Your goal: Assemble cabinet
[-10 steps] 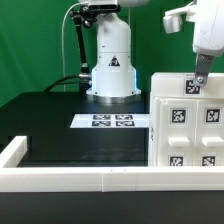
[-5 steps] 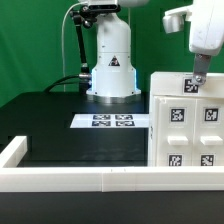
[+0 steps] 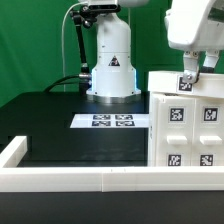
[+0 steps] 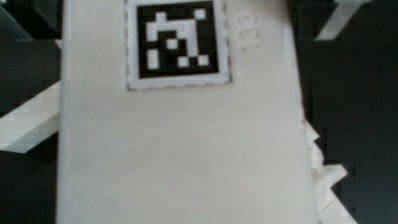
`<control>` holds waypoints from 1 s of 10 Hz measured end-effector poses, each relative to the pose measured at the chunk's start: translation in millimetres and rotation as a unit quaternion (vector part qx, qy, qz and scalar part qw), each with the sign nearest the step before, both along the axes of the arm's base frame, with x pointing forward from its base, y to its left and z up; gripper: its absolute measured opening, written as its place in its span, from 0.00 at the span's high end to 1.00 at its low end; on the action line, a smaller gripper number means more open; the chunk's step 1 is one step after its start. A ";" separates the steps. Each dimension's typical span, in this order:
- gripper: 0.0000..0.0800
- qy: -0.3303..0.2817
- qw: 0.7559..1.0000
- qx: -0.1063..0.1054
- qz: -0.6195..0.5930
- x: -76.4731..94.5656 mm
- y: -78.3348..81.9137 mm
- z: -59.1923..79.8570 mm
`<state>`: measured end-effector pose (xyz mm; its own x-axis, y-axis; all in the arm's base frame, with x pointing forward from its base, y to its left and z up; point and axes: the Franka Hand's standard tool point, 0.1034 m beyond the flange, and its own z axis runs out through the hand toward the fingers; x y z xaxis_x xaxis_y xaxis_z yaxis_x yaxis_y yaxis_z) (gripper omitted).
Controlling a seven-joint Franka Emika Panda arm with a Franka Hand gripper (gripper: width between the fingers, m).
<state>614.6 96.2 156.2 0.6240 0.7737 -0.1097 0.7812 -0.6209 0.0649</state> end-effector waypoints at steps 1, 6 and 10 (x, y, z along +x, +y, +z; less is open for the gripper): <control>0.30 -0.008 0.998 -0.001 -0.062 0.3 -0.8 0.5; 0.30 -0.036 0.965 0.008 -0.259 0.3 -1.3 1.8; 0.30 -0.050 0.922 0.008 -0.383 1.4 -1.2 2.6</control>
Offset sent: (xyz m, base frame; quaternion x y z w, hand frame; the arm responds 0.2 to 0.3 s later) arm -0.0067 0.0003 -0.0043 0.0193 0.0272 0.2401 0.9702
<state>616.0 95.0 158.8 0.9946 0.1029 -0.0142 0.1038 -0.9897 0.0991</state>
